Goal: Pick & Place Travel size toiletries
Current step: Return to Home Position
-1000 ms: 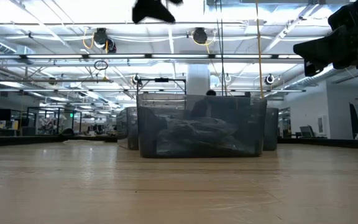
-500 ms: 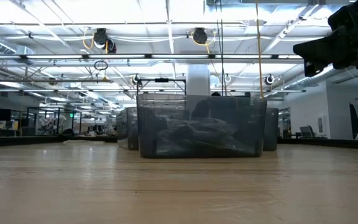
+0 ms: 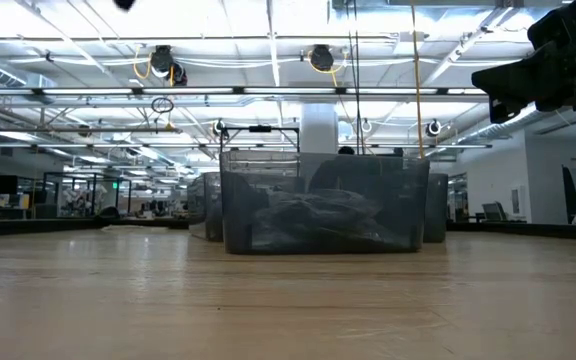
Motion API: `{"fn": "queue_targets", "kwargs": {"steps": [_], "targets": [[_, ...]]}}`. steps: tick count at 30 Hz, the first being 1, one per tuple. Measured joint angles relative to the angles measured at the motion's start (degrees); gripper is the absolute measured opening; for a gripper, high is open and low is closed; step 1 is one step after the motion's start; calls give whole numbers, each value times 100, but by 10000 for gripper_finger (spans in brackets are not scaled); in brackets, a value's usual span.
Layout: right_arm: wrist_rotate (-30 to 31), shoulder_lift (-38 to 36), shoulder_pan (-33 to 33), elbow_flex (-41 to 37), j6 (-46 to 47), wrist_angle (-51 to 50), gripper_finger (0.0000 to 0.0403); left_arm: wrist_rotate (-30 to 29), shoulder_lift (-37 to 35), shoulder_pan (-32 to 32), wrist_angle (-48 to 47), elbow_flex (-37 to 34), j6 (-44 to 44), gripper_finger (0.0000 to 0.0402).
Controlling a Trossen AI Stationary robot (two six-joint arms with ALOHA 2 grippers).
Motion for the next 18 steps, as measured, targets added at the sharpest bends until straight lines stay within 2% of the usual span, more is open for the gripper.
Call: {"fn": "queue_targets", "kwargs": {"steps": [5,10,14,18], "targets": [[1,0,-2,1,0,-1,4,55,-649,-27,1870,-1972,-59,235],[2,0,0,2,0,0,4,56,-1003,-23,3778,-3550,-187,234],[1,0,-2,1,-1,0,4,58,-1071,-23,5075,-4454,-197,235],[0,0,0,0,0,0,4,77,-1178,15,5399,-4909,-265,235]]}}
